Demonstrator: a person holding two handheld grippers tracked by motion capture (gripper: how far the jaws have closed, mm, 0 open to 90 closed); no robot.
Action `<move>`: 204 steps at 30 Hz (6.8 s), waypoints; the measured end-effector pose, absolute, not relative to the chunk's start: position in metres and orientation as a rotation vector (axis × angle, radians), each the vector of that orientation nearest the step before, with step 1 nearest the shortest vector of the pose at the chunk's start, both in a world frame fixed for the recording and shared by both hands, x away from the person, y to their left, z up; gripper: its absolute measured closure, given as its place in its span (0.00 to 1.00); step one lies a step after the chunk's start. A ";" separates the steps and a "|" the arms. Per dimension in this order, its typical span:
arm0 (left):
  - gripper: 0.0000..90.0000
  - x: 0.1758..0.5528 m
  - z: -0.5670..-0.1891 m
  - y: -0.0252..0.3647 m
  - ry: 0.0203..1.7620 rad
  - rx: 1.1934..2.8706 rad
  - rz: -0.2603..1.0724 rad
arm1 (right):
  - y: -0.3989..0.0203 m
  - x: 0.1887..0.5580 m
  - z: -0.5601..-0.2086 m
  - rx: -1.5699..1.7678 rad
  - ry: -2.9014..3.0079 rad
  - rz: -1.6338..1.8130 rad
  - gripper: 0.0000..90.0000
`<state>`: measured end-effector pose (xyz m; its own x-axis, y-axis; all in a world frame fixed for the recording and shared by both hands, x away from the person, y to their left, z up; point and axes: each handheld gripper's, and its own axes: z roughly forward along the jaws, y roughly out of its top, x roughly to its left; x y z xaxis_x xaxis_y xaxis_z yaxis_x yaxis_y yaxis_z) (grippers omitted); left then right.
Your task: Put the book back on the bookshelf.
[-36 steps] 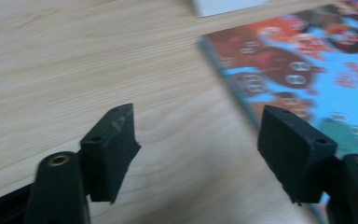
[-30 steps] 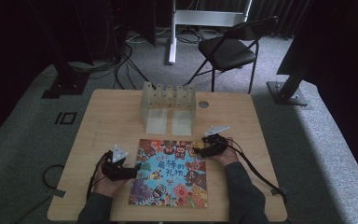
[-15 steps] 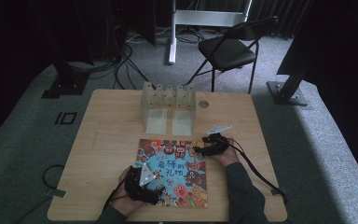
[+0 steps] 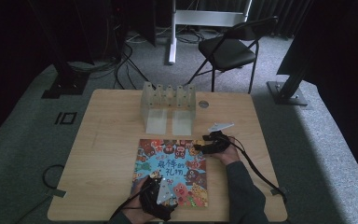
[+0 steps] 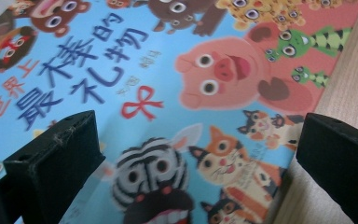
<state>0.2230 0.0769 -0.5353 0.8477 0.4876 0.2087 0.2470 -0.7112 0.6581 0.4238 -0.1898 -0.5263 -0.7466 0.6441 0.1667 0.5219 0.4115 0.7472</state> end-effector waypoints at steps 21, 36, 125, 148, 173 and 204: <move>0.00 0.219 -0.526 0.067 0.480 2.322 0.602 | -0.192 0.421 -0.508 1.036 2.498 1.310 0.34; 0.00 0.216 -0.516 0.070 0.471 2.298 0.632 | -0.196 0.420 -0.501 1.108 2.544 1.420 0.35; 0.08 0.313 -0.514 0.214 0.961 1.954 0.312 | -0.164 0.405 -0.420 0.972 2.400 1.611 0.72; 0.08 0.347 -0.503 0.211 0.945 1.896 0.263 | -0.188 0.390 -0.389 0.862 2.289 1.829 0.84; 0.05 0.372 -0.498 0.186 0.825 1.760 0.044 | -0.195 0.385 -0.383 0.794 2.270 1.927 0.86; 0.38 0.376 -0.484 0.195 0.773 1.746 -0.109 | -0.204 0.382 -0.377 0.748 2.269 1.693 0.70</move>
<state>0.3757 0.1952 -0.4844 0.7777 0.4388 -0.4501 0.5459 -0.1167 0.8297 0.3821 -0.2044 -0.3768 -0.8484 0.5137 0.1281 0.2690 0.2098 0.9400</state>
